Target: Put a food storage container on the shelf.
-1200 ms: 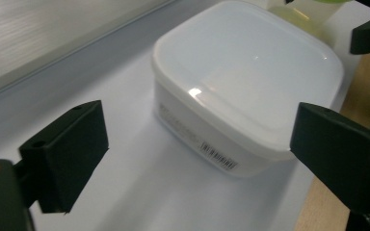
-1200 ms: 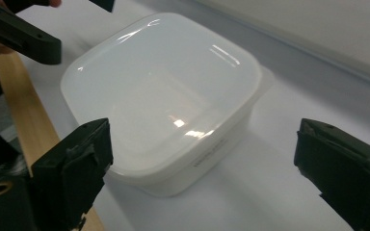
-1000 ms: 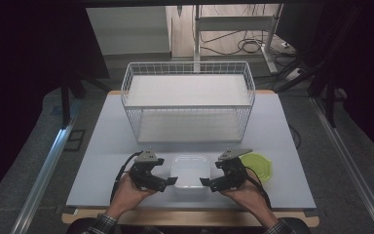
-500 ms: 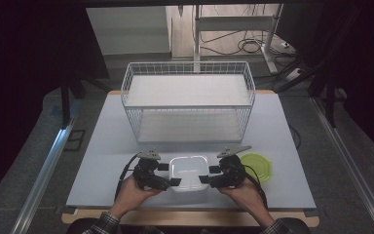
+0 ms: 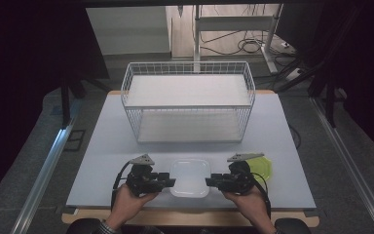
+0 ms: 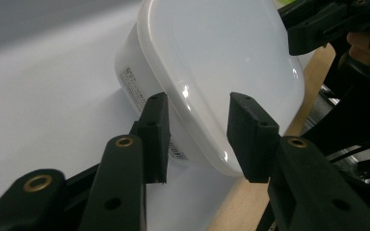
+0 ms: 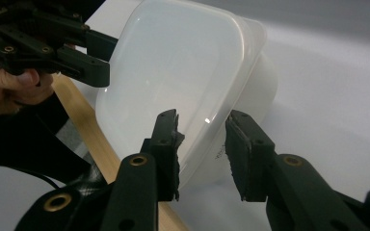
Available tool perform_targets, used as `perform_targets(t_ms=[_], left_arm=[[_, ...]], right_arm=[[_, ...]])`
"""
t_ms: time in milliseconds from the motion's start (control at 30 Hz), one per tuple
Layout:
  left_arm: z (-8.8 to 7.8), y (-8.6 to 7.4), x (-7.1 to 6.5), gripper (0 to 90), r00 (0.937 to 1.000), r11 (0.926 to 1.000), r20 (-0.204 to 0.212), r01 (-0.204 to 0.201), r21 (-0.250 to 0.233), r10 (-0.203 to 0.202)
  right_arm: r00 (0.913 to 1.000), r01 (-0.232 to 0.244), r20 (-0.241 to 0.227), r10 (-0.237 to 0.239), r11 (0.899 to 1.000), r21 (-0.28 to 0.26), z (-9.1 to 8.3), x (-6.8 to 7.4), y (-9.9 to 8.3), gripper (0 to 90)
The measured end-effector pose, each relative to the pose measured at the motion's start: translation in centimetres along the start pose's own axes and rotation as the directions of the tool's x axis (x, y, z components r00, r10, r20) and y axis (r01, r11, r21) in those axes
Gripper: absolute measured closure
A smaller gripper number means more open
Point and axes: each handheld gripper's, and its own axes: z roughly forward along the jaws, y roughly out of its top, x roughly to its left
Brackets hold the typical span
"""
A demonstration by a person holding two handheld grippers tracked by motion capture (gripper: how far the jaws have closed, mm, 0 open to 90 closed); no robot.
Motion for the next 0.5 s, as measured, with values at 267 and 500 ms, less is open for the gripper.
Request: perform_targets(t_ms=[267, 500], left_arm=[[-0.28, -0.12, -0.32, 68.4, 0.9993, 0.999, -0.028, 0.025, -0.038, -0.026], [-0.4, -0.13, -0.23, 77.1, 0.9976, 0.9974, -0.055, 0.039, -0.061, -0.043]], right_arm=[[0.9971, -0.075, -0.017, 0.075, 0.997, -0.029, -0.14, -0.38, -0.07, 74.3], [0.9988, -0.044, 0.019, 0.046, 0.997, -0.07, -0.25, -0.02, 0.05, 80.0]])
